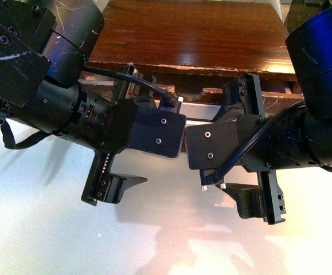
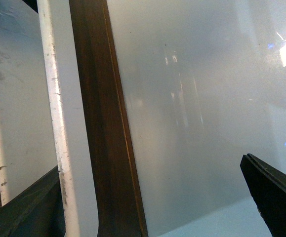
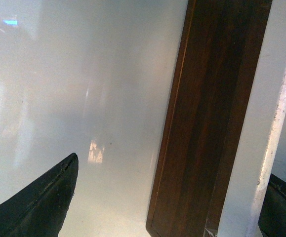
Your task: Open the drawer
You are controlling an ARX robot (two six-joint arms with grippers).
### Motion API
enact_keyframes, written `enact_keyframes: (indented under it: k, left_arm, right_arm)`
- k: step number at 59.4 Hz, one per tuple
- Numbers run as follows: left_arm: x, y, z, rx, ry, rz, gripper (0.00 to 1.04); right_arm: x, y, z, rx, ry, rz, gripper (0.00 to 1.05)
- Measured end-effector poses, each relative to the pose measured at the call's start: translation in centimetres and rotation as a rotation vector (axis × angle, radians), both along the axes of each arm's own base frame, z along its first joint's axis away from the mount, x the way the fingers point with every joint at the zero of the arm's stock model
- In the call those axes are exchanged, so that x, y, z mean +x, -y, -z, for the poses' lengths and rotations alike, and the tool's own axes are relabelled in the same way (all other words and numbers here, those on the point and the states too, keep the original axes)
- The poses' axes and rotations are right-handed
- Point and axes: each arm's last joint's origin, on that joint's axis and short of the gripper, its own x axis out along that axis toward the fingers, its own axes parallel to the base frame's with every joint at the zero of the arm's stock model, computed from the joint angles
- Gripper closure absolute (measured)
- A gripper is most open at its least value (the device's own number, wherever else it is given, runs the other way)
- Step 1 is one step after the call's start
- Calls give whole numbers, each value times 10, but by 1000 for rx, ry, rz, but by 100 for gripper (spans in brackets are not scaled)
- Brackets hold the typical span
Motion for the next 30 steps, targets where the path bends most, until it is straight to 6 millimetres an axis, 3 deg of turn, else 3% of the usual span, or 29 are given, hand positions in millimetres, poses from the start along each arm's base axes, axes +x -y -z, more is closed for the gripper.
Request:
enact_keyframes:
  k: [30]
  left_arm:
    - [-6, -3, 3, 7, 11, 17, 8]
  right_arm:
    - [-8, -4, 3, -13, 19, -1, 9]
